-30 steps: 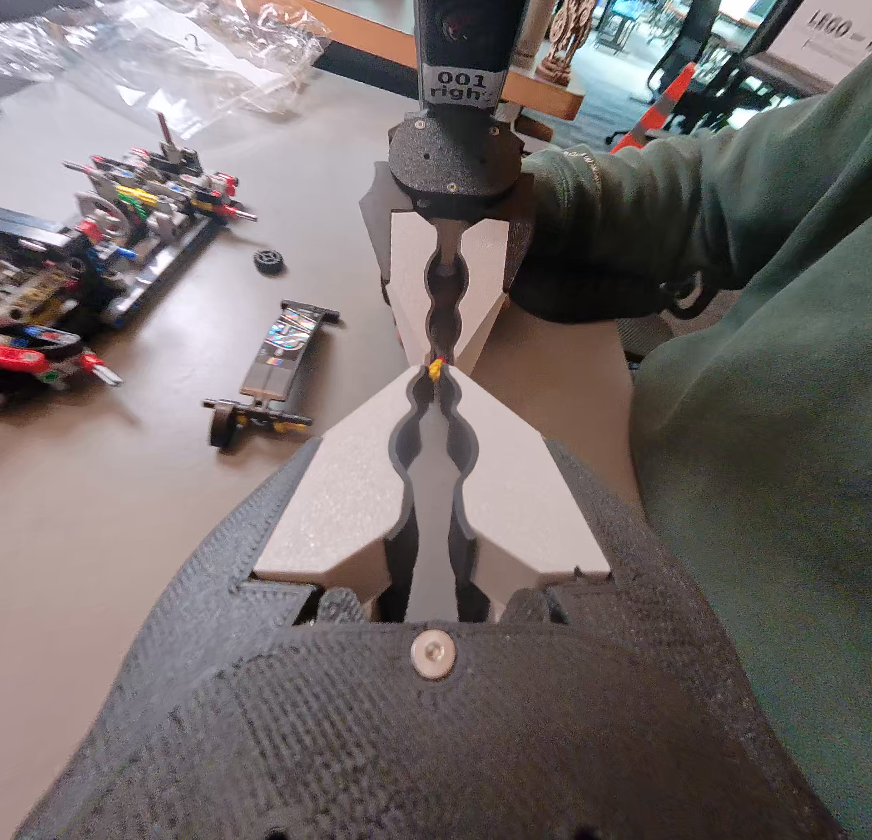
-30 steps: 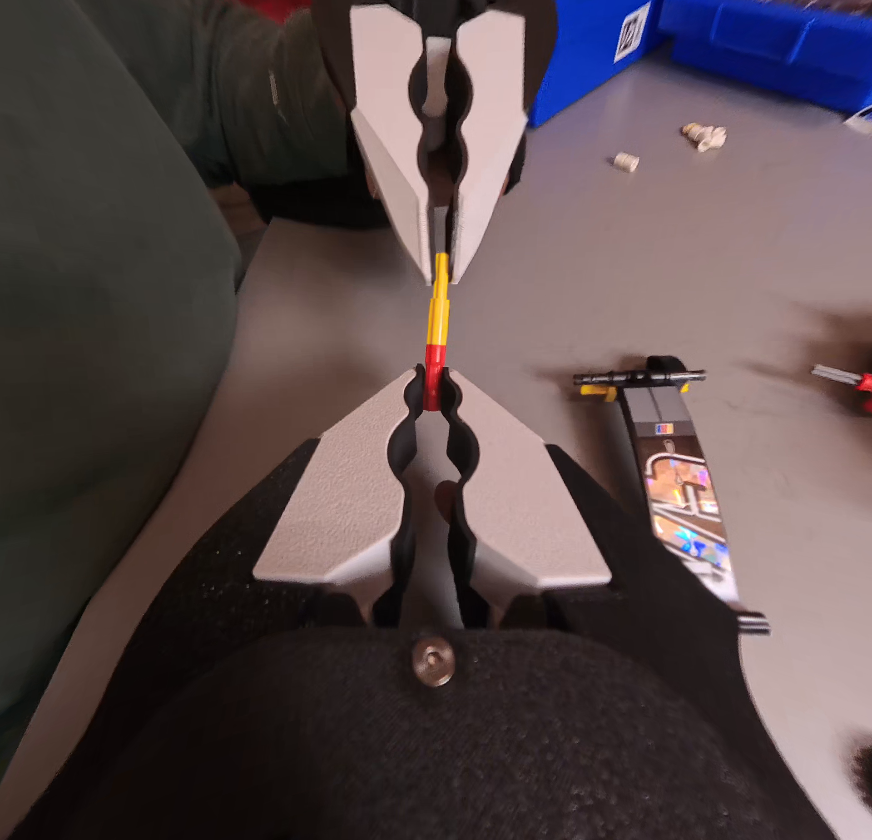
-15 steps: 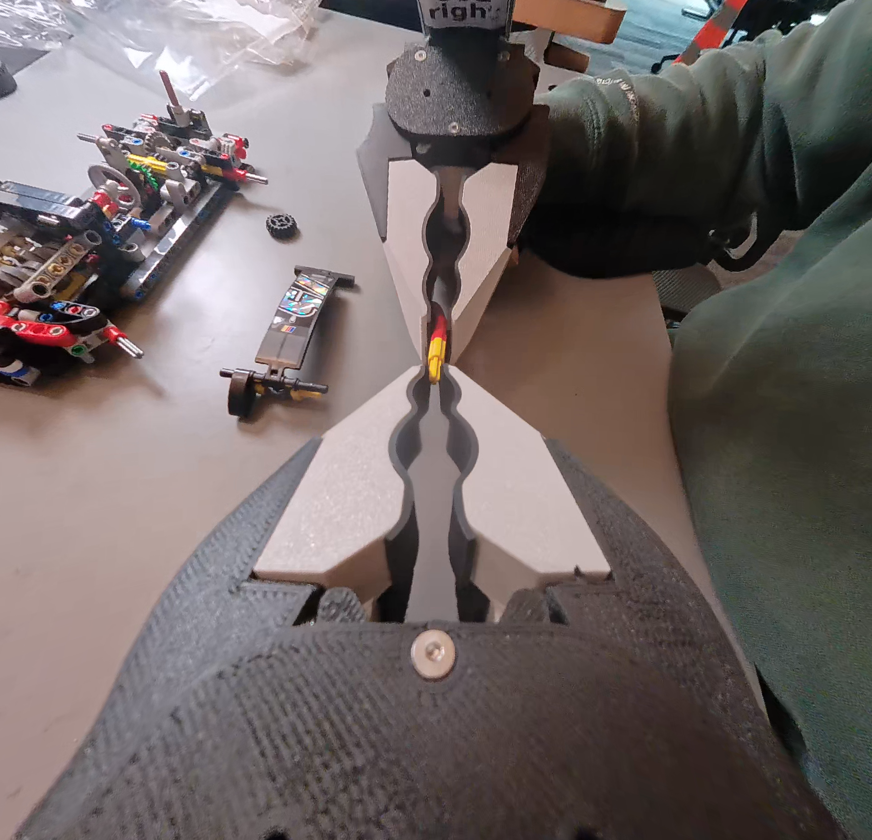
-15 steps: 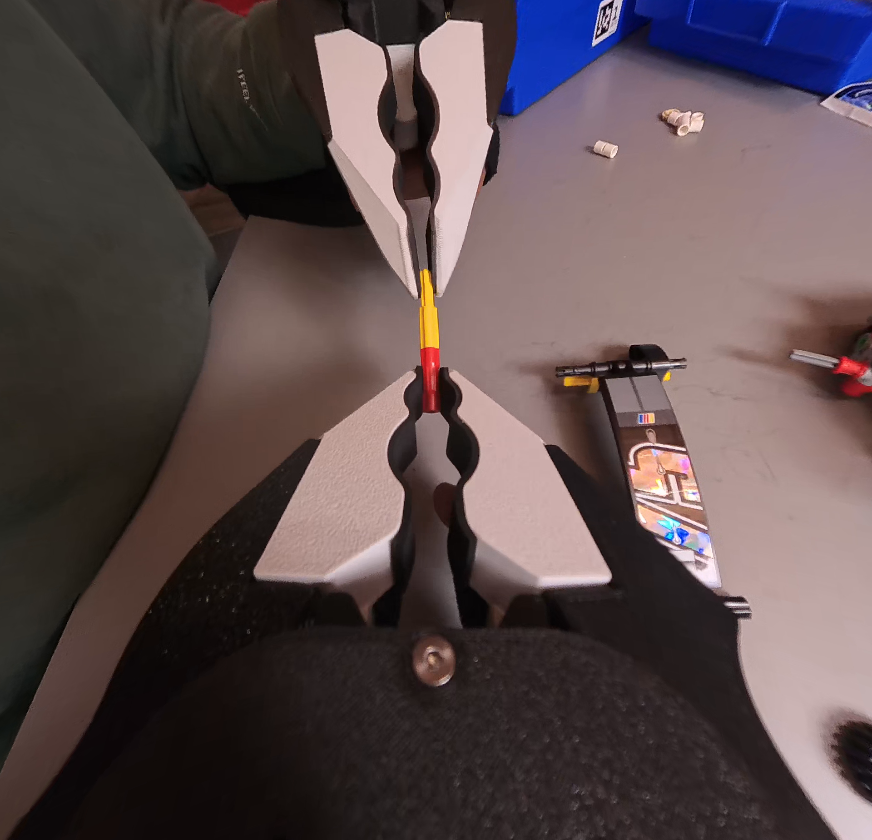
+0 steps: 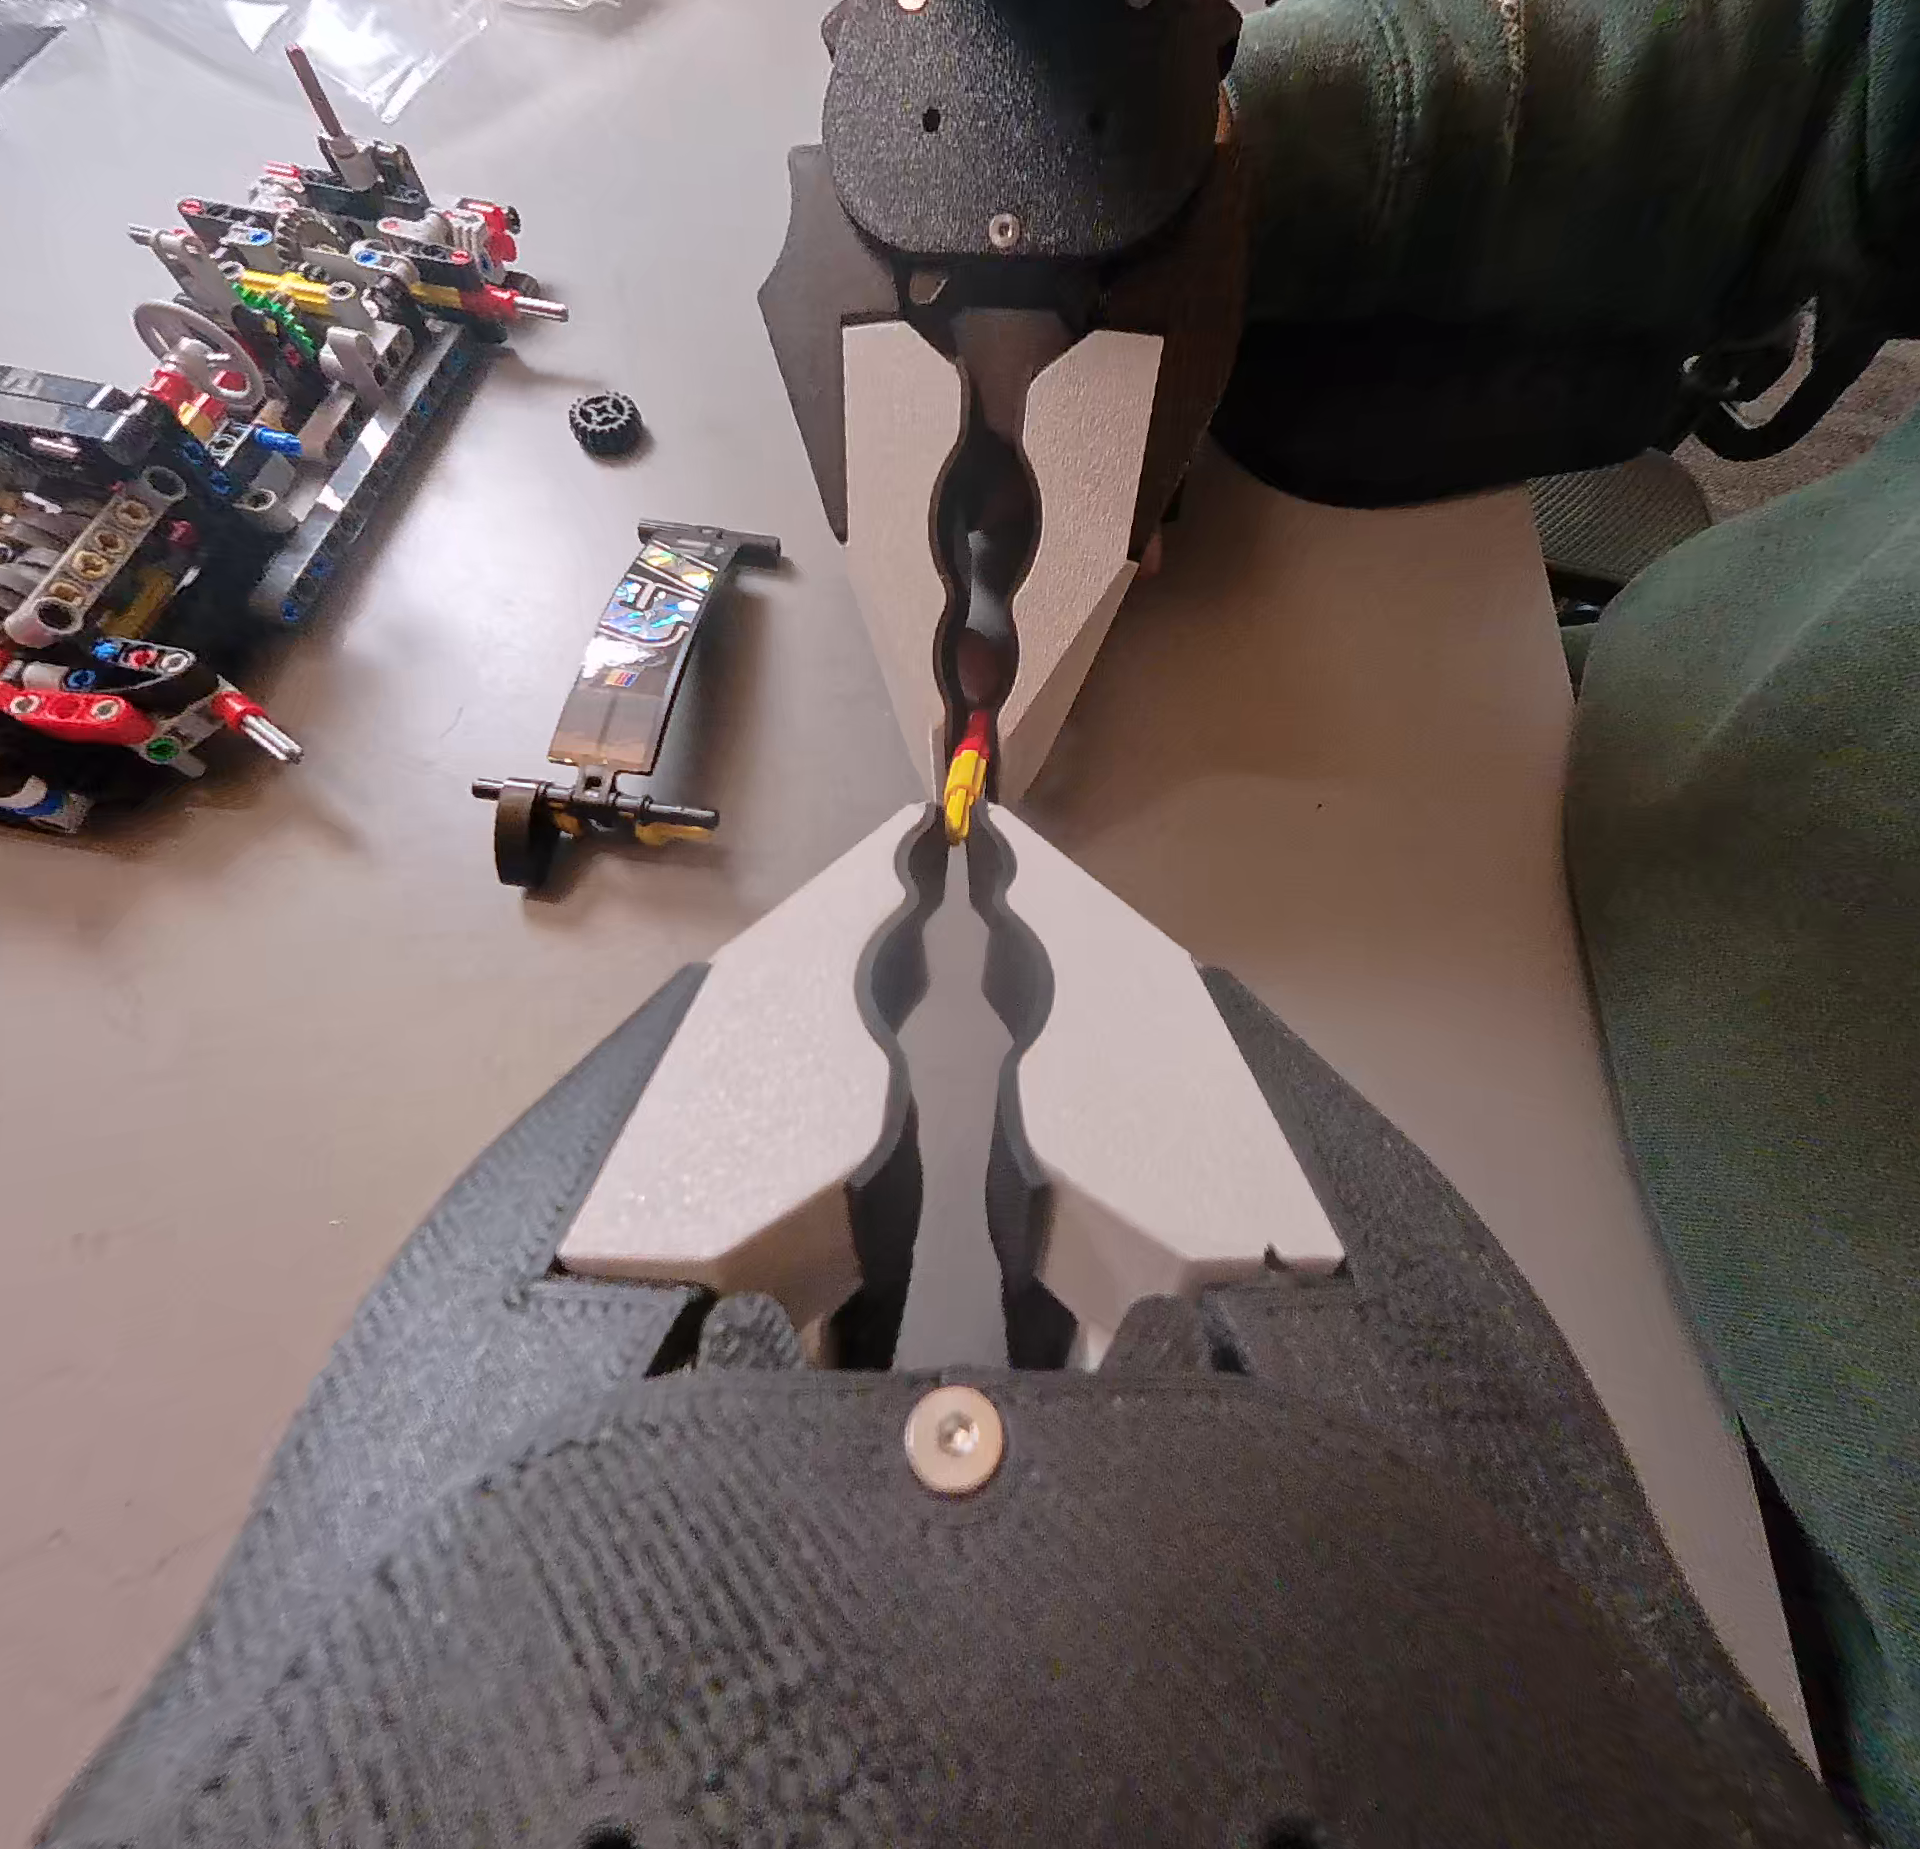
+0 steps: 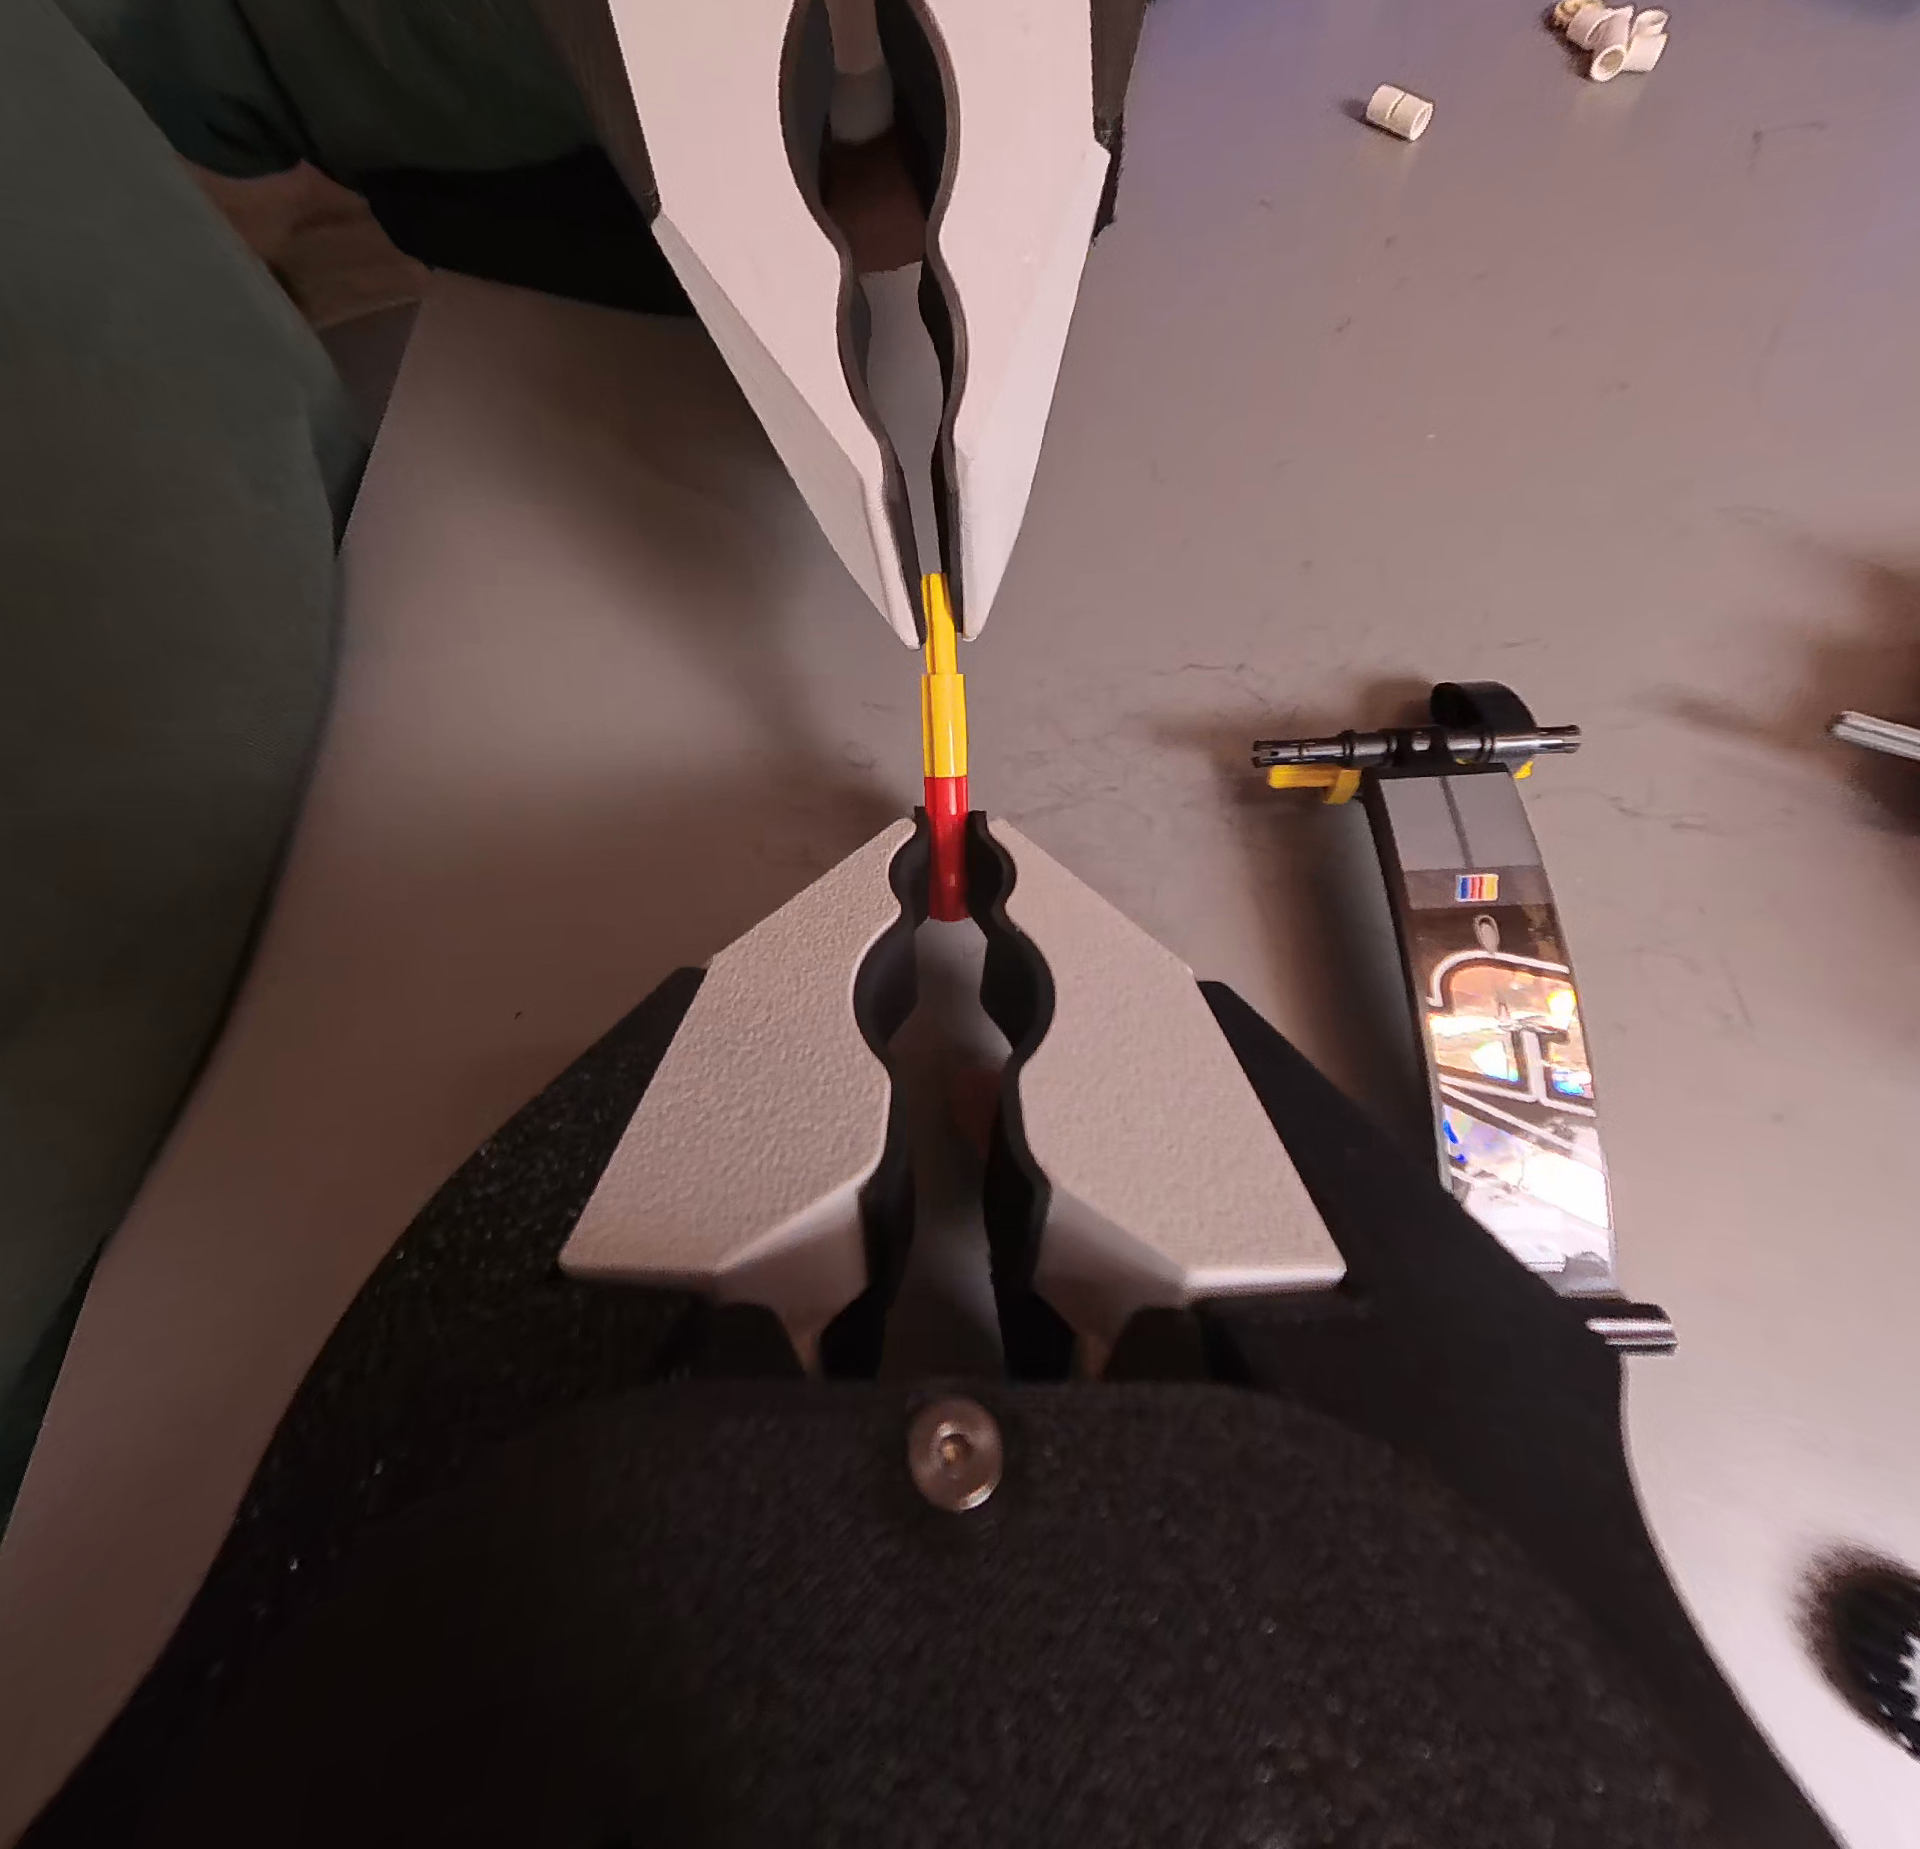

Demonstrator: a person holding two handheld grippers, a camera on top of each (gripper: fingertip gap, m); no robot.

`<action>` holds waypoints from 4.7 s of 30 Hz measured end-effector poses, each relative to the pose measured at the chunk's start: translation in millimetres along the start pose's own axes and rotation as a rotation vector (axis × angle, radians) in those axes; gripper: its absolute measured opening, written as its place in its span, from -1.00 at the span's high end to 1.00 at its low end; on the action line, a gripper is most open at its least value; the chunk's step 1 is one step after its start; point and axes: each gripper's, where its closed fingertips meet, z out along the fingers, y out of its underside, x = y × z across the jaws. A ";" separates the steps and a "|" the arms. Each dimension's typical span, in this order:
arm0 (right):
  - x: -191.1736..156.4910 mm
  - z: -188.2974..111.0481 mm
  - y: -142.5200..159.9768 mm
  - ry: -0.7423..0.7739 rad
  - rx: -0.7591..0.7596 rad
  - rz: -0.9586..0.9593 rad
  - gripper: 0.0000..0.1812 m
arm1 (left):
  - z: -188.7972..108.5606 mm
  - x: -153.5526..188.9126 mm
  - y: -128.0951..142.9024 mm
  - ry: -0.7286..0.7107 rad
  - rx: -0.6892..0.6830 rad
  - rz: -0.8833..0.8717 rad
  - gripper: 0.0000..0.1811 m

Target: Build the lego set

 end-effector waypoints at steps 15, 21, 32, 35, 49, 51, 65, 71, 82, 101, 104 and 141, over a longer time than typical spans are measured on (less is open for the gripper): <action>-1.1 0.3 0.8 0.003 -0.007 -0.018 0.98 | 2.2 -1.1 -0.8 -0.001 0.015 0.032 0.98; 17.6 -32.3 -32.1 0.138 0.213 -0.075 0.69 | -27.5 -19.9 -24.0 0.082 0.262 -0.165 0.97; 14.4 -39.5 -39.3 0.210 0.287 -0.136 0.92 | -14.9 -17.5 -22.4 0.104 0.317 -0.191 0.97; 12.5 -40.6 -38.0 0.204 0.274 -0.138 0.98 | -13.8 -14.3 -24.8 0.109 0.329 -0.186 0.97; 9.3 -39.7 -38.9 0.188 0.263 -0.130 0.96 | -10.5 -11.5 -27.9 0.091 0.349 -0.159 0.96; 13.8 -40.5 -35.5 0.199 0.256 -0.118 0.96 | -9.0 -16.2 -24.2 0.056 0.331 -0.152 0.96; 58.5 -79.4 -40.6 0.408 0.393 -0.017 0.96 | -2.1 -63.6 8.4 -0.233 0.141 -0.143 0.68; 72.7 -91.5 -39.3 0.485 0.413 0.018 0.96 | 20.5 -65.9 19.8 -0.318 -0.024 -0.081 0.51; 72.9 -84.1 -29.6 0.534 0.311 -0.059 0.96 | 35.6 -83.1 20.7 -0.463 -0.122 -0.017 0.69; 84.9 -84.8 -16.2 0.599 0.222 0.003 0.96 | 19.2 -91.8 24.3 -0.460 -0.083 -0.023 0.52; 87.6 -89.1 -15.3 0.589 0.247 0.059 0.96 | 30.8 -93.2 19.9 -0.461 -0.109 0.016 0.50; -23.5 -6.4 1.6 0.110 -0.180 -0.026 0.97 | 11.2 -47.8 33.9 -0.135 -0.124 0.125 0.60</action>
